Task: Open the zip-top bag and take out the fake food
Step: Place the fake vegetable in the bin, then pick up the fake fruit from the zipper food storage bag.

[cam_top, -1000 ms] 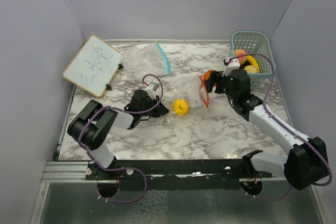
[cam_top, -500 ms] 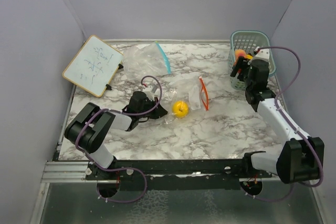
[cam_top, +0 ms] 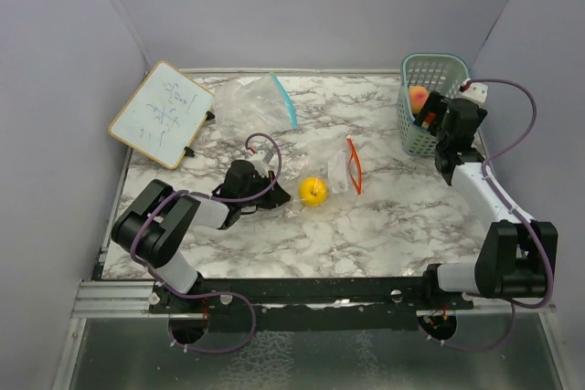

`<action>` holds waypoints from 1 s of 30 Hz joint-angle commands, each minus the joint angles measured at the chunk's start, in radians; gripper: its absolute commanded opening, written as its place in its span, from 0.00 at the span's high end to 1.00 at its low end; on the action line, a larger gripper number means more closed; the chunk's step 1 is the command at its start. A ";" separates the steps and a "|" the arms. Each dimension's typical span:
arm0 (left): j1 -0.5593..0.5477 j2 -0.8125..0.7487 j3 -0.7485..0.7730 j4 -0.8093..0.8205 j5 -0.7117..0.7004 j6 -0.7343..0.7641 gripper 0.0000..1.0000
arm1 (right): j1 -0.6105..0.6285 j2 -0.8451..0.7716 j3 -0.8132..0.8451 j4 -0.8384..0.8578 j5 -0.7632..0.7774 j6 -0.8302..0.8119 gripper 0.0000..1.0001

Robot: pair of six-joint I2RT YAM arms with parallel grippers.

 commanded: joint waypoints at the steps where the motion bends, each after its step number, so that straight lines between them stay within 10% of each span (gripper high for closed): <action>1: 0.002 -0.006 0.013 -0.010 0.001 0.020 1.00 | -0.003 -0.033 0.019 0.050 0.014 -0.045 0.01; 19: 0.002 0.043 0.057 0.003 -0.002 0.011 1.00 | 0.185 -0.333 -0.162 0.023 -0.344 -0.106 0.04; 30: 0.002 0.028 0.059 -0.047 -0.026 0.035 1.00 | 0.323 -0.160 -0.336 0.138 -0.410 -0.039 0.40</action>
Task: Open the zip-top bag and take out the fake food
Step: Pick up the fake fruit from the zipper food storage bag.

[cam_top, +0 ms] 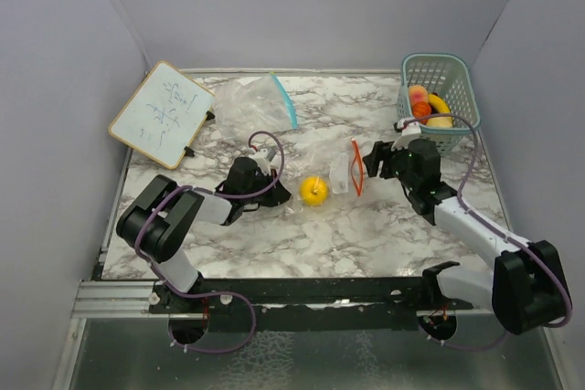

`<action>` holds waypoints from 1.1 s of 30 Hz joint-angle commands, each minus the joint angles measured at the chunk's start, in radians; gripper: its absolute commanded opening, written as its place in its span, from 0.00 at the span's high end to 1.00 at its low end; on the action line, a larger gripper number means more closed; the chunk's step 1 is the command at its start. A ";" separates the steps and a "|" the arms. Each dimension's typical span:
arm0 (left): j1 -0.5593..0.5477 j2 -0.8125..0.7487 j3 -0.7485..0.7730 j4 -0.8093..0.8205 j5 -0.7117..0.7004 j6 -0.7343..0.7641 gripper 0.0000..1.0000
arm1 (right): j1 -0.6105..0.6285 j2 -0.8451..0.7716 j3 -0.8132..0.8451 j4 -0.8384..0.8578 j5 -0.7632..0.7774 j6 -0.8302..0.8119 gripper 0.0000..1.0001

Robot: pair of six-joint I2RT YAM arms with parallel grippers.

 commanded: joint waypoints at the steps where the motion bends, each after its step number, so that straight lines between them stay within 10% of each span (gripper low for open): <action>1: 0.002 -0.017 0.014 -0.026 -0.027 0.024 1.00 | 0.031 0.046 -0.053 0.080 -0.031 0.027 0.44; 7: 0.002 -0.030 0.019 -0.044 -0.035 0.032 1.00 | 0.032 0.126 -0.070 0.115 -0.066 0.034 0.58; 33: 0.002 -0.013 0.021 -0.030 -0.021 0.023 1.00 | 0.245 0.236 -0.074 0.265 -0.306 -0.031 0.58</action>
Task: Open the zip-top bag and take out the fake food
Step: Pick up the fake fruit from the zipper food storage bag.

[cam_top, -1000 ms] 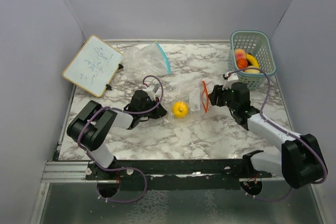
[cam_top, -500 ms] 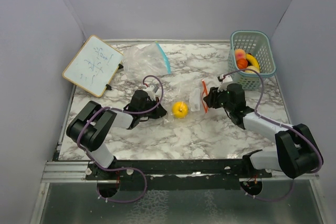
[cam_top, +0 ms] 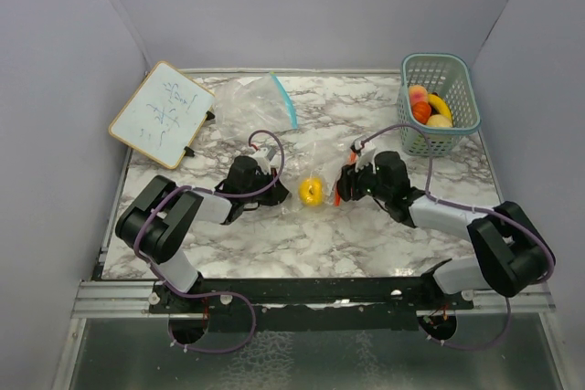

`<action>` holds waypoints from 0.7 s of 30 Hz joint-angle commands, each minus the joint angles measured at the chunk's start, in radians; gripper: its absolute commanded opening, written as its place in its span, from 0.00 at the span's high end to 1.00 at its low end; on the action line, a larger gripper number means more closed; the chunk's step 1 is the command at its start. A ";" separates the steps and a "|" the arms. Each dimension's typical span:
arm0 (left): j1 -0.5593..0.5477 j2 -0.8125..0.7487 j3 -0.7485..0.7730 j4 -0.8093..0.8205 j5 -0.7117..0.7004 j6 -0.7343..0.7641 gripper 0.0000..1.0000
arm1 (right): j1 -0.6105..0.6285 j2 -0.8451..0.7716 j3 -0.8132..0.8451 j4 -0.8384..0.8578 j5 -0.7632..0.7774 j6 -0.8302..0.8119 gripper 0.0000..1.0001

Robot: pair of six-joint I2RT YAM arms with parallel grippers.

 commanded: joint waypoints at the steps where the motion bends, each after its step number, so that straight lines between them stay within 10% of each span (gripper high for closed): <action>1: 0.002 -0.006 0.008 -0.007 -0.017 0.012 1.00 | 0.033 -0.034 -0.011 0.117 -0.107 -0.032 0.58; 9: 0.002 0.003 0.005 -0.007 -0.021 0.021 1.00 | 0.034 -0.222 -0.023 0.092 -0.064 -0.080 0.55; 21: 0.002 -0.031 0.014 -0.033 -0.005 0.040 1.00 | 0.034 -0.030 -0.040 0.191 0.033 -0.041 0.55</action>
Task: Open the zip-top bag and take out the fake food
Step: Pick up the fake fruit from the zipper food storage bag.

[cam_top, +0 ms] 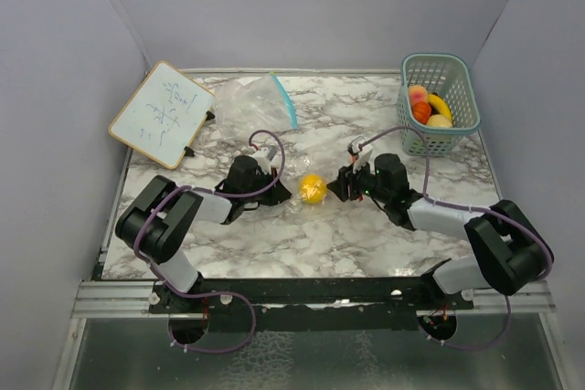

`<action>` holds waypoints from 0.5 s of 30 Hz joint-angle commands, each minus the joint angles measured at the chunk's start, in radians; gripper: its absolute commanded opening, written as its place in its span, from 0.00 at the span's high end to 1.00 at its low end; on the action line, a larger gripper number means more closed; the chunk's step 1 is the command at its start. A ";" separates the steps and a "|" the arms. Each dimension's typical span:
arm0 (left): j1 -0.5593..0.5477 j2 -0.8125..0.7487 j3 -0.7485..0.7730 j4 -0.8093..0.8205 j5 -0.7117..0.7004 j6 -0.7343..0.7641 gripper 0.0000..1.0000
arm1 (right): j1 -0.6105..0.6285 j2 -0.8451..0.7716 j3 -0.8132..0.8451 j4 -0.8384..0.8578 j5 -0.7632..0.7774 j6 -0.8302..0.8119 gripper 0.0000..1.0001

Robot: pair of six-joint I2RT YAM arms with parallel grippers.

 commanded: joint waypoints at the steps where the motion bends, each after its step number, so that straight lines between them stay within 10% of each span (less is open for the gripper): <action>1: 0.002 -0.040 0.006 -0.040 -0.011 0.033 1.00 | 0.006 -0.072 -0.028 0.059 0.099 0.040 0.55; 8: 0.003 -0.130 0.012 -0.160 -0.141 0.095 0.98 | 0.006 -0.182 0.042 -0.076 0.165 0.032 0.55; 15: 0.003 -0.259 0.054 -0.237 -0.185 0.081 0.72 | 0.005 -0.226 0.023 -0.128 0.285 0.086 0.54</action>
